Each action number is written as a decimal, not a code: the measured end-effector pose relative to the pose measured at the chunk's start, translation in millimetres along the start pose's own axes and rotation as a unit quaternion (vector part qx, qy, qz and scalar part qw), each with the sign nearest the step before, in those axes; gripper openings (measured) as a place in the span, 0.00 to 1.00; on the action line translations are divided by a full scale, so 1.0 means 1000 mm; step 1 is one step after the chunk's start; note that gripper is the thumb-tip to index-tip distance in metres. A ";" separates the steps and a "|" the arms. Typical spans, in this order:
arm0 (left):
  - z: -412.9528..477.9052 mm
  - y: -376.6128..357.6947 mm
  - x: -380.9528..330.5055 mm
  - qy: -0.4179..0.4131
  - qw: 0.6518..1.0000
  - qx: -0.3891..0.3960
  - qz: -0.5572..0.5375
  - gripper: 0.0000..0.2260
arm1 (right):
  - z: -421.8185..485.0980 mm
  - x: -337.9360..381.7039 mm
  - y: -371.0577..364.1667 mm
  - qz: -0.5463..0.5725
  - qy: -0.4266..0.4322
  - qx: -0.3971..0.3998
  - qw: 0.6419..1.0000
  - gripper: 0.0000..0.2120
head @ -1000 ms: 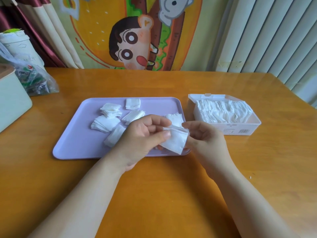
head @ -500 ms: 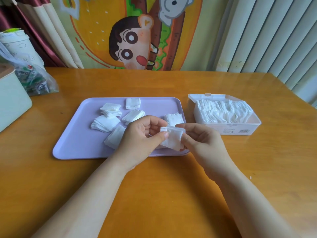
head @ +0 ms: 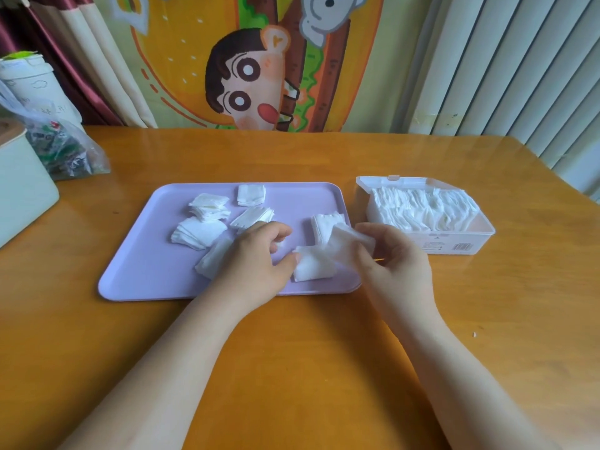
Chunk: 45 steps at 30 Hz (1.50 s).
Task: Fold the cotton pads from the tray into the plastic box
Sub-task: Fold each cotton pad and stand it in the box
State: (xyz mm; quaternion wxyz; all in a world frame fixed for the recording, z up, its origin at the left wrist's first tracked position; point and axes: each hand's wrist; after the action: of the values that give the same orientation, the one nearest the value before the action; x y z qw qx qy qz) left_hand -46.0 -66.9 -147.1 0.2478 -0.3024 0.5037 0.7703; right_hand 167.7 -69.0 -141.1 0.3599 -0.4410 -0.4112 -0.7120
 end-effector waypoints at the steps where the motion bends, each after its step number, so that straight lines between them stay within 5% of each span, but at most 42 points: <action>1: -0.001 -0.001 0.000 0.001 1.000 0.015 0.022 0.17 | 0.001 -0.001 0.000 -0.008 0.008 -0.015 1.000 0.12; 6: -0.002 -0.012 -0.009 -0.015 0.994 0.038 0.098 0.22 | -0.002 -0.005 -0.005 -0.011 0.013 -0.030 0.999 0.13; 10: -0.004 -0.017 -0.016 -0.021 0.991 0.062 0.120 0.13 | 0.000 -0.008 -0.004 -0.001 0.001 -0.031 1.000 0.13; 17: -0.005 -0.005 -0.013 0.093 0.983 0.066 -0.141 0.10 | 0.004 -0.005 0.000 0.088 -0.036 -0.002 0.995 0.14; 21: -0.003 -0.004 -0.015 0.149 0.958 0.025 -0.245 0.10 | 0.003 0.000 0.004 0.160 -0.044 0.123 0.978 0.16; 26: -0.006 0.002 -0.017 0.123 0.949 0.097 -0.272 0.14 | -0.003 0.005 0.002 0.102 -0.007 0.216 0.971 0.18; 39: -0.008 0.006 -0.020 0.082 0.951 0.123 -0.273 0.16 | 0.000 0.000 0.000 0.074 -0.008 0.102 0.992 0.17; 45: -0.008 0.005 -0.017 0.049 0.966 0.118 -0.225 0.19 | -0.003 -0.005 -0.003 -0.019 0.105 0.096 0.990 0.24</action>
State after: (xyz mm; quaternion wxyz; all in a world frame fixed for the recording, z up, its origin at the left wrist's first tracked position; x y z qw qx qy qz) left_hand -36.2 -77.9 -134.5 0.4233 -0.4144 0.5214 0.6142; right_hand 165.7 -69.5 -147.4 0.4283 -0.3194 -0.4456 -0.7183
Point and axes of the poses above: each hand's wrist, its own z-axis towards the middle knuckle, its own y-axis out of the back of the hand, x = y × z, and after that the axes turned 12 degrees about -x, right-handed
